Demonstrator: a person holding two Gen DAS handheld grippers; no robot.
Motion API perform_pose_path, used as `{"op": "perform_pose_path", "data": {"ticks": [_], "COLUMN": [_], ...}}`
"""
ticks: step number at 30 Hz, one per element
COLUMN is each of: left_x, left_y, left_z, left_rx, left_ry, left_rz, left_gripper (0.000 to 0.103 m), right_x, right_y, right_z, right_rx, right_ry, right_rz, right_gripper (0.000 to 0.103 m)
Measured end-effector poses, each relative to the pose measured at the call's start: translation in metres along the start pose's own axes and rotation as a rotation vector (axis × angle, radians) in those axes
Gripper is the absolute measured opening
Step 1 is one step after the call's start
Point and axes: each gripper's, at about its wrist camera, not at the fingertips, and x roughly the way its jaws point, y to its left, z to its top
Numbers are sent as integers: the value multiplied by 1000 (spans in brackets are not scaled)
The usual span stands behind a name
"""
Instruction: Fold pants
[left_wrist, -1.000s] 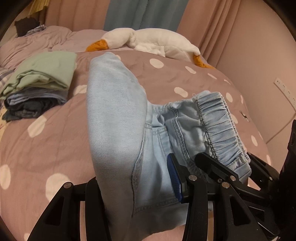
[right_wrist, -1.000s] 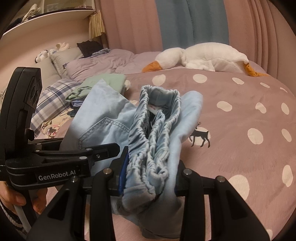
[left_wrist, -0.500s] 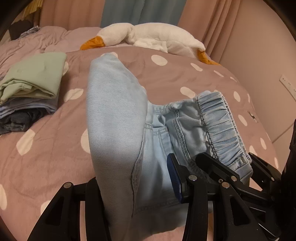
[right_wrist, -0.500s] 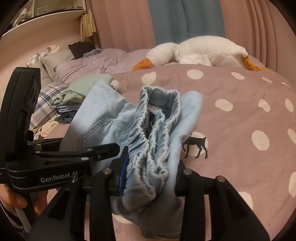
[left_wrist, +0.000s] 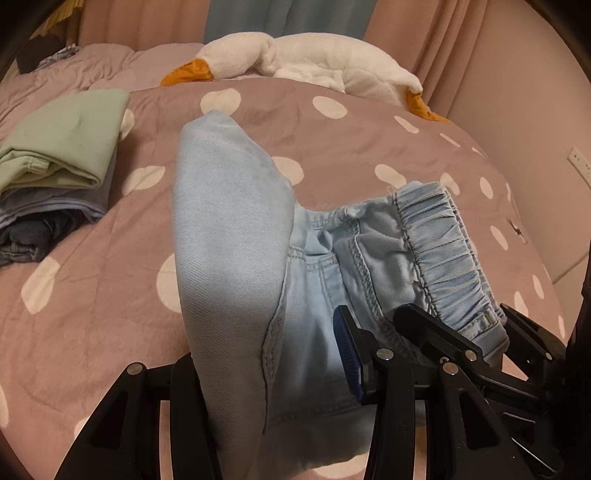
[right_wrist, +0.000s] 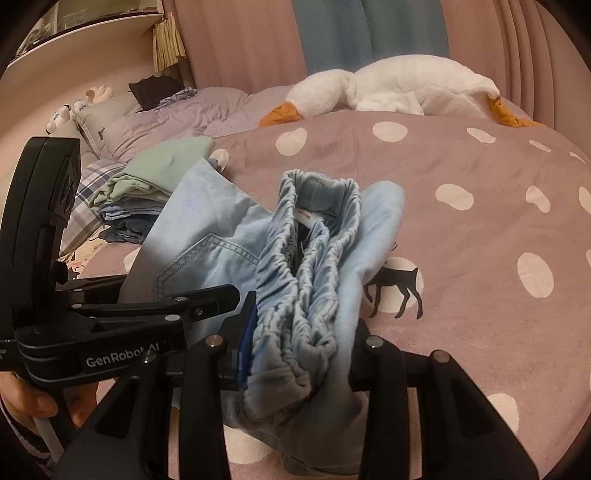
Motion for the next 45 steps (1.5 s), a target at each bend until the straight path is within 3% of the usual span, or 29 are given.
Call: {"op": "perform_pose_path", "data": {"ticks": [18,25,37,45], "left_x": [19,27,37,43], "left_y": [2,12,22,26], "left_z": [2,0,-5,-6], "left_rx": [10,-9,-14,-16], "left_ry": [23,32,42,44], "left_rz": [20,49,93,115], "left_gripper": [46,46,46,55], "right_x": [18,30,37,41], "right_y": [-8,-32,-47,-54], "right_z": [-4,-9,-20,-22], "right_rx": [31,145,223,243], "right_ry": [32,68,115,137], "right_rz": [9,20,17,6], "right_gripper": [38,40,47,51]}}
